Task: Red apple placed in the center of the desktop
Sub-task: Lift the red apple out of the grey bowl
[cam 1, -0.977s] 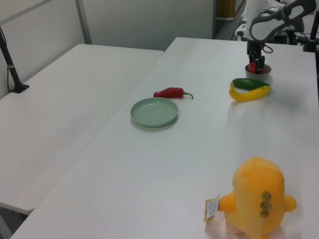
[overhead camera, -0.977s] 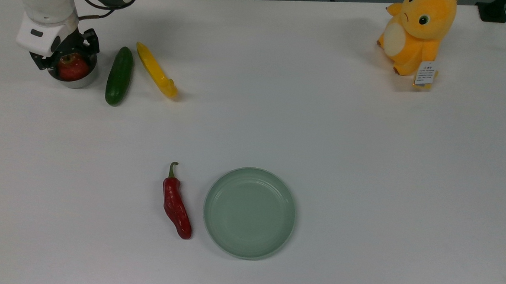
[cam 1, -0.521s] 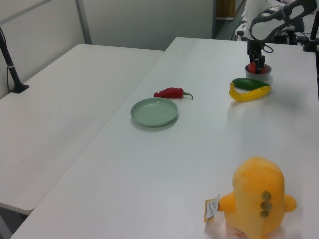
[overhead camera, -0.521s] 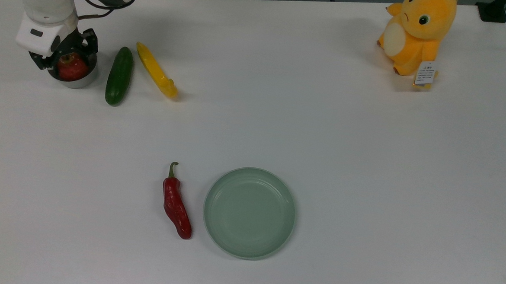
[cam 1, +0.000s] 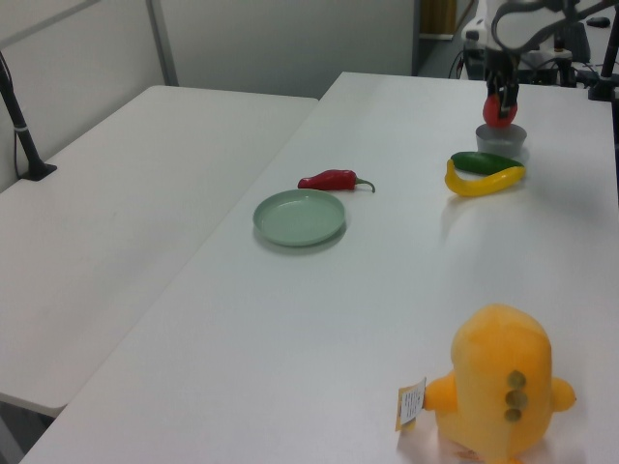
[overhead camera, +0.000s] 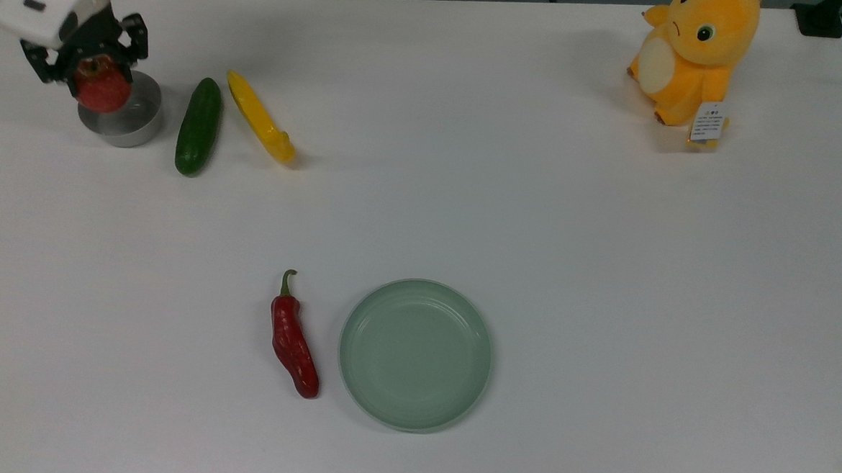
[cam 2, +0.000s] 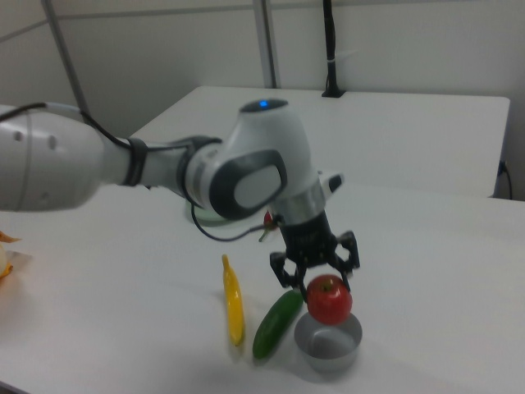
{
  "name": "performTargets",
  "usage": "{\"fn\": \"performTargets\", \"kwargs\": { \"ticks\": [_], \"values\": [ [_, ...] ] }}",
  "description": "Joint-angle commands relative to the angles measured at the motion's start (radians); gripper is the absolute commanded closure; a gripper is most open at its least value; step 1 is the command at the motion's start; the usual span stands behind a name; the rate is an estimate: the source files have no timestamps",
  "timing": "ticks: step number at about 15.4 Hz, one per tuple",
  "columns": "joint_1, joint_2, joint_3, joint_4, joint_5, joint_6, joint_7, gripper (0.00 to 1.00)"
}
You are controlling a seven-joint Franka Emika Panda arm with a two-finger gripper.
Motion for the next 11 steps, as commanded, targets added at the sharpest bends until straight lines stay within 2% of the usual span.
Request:
{"fn": "performTargets", "kwargs": {
  "ticks": [1,5,7,11],
  "values": [
    [0.049,-0.125,0.001,0.015,-0.003,-0.124,0.087,0.65],
    [0.119,-0.164,0.007,0.123,0.011,-0.325,0.235,0.65],
    [0.150,-0.197,0.009,0.138,0.067,-0.389,0.289,0.65],
    [0.155,-0.260,0.028,0.193,0.152,-0.573,0.335,0.65]
  ]
}}
